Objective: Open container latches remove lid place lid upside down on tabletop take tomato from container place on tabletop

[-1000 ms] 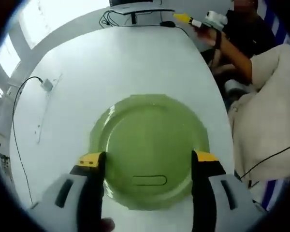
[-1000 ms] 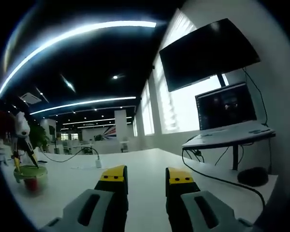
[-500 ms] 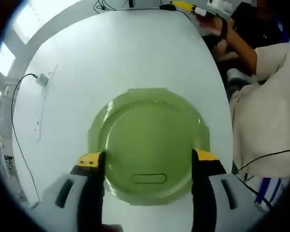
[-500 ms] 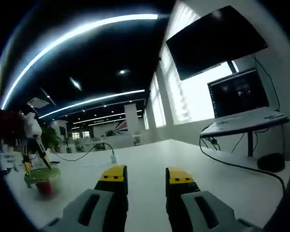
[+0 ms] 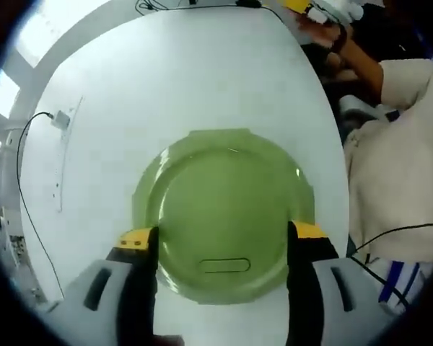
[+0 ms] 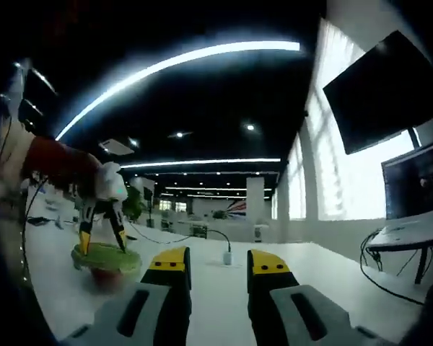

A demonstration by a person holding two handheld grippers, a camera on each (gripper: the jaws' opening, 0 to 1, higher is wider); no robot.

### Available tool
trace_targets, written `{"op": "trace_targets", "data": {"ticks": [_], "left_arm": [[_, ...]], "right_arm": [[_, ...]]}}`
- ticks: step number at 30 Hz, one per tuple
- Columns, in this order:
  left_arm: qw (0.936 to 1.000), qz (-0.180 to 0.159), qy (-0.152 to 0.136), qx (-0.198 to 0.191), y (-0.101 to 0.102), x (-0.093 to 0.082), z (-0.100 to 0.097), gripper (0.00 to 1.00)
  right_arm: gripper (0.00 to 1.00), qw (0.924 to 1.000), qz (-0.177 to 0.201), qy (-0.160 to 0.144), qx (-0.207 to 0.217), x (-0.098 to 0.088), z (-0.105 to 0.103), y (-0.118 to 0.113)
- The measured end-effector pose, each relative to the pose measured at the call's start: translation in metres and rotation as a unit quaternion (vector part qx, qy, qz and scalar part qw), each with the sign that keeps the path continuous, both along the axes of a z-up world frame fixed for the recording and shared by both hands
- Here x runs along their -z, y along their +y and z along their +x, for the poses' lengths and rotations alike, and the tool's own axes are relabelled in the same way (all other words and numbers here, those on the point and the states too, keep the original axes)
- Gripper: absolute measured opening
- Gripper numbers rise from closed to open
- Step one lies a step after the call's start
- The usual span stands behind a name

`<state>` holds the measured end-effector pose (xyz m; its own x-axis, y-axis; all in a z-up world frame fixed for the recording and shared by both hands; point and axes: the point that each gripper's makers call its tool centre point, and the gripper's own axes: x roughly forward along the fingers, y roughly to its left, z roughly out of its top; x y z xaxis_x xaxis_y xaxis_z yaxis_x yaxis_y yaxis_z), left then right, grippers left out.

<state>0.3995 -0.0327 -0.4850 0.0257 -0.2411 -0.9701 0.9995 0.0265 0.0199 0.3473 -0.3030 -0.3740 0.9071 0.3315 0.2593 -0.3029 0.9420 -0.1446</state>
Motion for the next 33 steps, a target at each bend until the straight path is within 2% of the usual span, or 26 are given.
{"op": "trace_targets", "data": {"ticks": [5,11,13,17,18,22,26,30,33], "left_arm": [[1.0000,-0.004,0.000,-0.001,0.000,0.000,-0.001,0.66],[1.0000,-0.007,-0.001,-0.002,0.000,0.000,-0.001,0.66],[1.0000,-0.006,-0.001,-0.002,0.000,-0.001,-0.001,0.66],[1.0000,-0.001,-0.001,-0.002,0.000,0.000,-0.002,0.66],[1.0000,0.000,-0.001,-0.002,0.000,0.000,-0.002,0.66],[1.0000,0.005,-0.001,-0.003,0.000,0.000,-0.002,0.66],[1.0000,0.006,-0.001,-0.003,0.000,0.000,-0.003,0.66],[1.0000,0.004,-0.001,-0.005,0.000,0.000,-0.003,0.66],[1.0000,0.001,-0.001,-0.005,0.000,0.000,-0.003,0.66]], "right_arm": [[0.25,0.9954,-0.068,-0.041,-0.052,-0.019,-0.007,0.045],[0.25,0.9876,-0.127,-0.045,-0.081,-0.013,-0.005,0.079],[0.25,0.9821,-0.147,-0.055,-0.104,-0.012,-0.007,0.094],[0.27,0.9623,-0.222,-0.093,-0.127,-0.009,-0.013,0.123],[0.27,0.9581,-0.232,-0.092,-0.141,-0.006,-0.015,0.132],[0.28,0.9428,-0.269,-0.123,-0.153,-0.003,-0.016,0.148],[0.29,0.9169,-0.320,-0.179,-0.158,-0.003,-0.025,0.175],[0.29,0.8892,-0.359,-0.205,-0.195,0.010,-0.036,0.205],[0.29,0.8830,-0.361,-0.209,-0.215,0.016,-0.041,0.217]]}}
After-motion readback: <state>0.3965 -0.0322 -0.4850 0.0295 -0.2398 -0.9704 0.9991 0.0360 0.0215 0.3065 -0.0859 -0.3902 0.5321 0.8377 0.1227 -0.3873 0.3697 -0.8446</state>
